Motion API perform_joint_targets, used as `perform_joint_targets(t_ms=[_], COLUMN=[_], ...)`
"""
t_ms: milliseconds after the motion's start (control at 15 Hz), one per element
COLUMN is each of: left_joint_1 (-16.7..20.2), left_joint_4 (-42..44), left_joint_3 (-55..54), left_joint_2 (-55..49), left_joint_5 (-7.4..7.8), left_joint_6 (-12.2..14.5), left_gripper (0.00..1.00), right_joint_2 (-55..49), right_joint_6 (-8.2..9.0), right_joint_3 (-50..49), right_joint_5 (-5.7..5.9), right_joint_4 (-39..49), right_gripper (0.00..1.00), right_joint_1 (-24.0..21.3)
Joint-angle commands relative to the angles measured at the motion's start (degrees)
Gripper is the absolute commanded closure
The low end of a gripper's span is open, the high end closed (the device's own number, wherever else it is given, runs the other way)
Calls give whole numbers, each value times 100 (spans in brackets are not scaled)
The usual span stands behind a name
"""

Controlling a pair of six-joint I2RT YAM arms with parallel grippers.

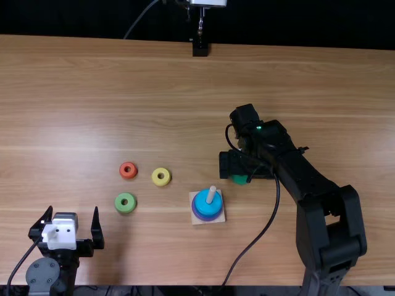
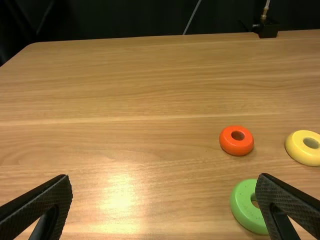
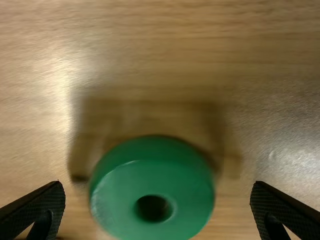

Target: Build the Hanoi tower: stack the rings onto the peg from bottom to top in this color order: purple, dark blue, light blue, dark green, light green, yellow, orange.

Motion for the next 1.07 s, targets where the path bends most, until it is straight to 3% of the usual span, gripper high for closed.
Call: perform_joint_targets(t_ms=[0,733,800,867,1000], left_joint_1=[48,48,48,48,48], left_joint_4=[-376,-376,-376,-376,-376], left_joint_3=[-611,-611,-611,-611,-611], left_joint_2=[-62,-62,-62,-62,-62], left_joint_5=[-19,-19,-19,-19,-19], left_joint_6=[15,15,15,15,15], left_gripper=[0,0,0,0,0], right_joint_2=[74,83,83,74,74], right_joint_6=[0,32,32,42,63], right_joint_3=[-54,-221,-221,-212,-212], right_joint_5=[0,32,43,53,64], right_joint_4=[30,61,83,83,93], right_gripper=[0,2,11,26,76], right_joint_1=[-86,-86,-86,-86,-77])
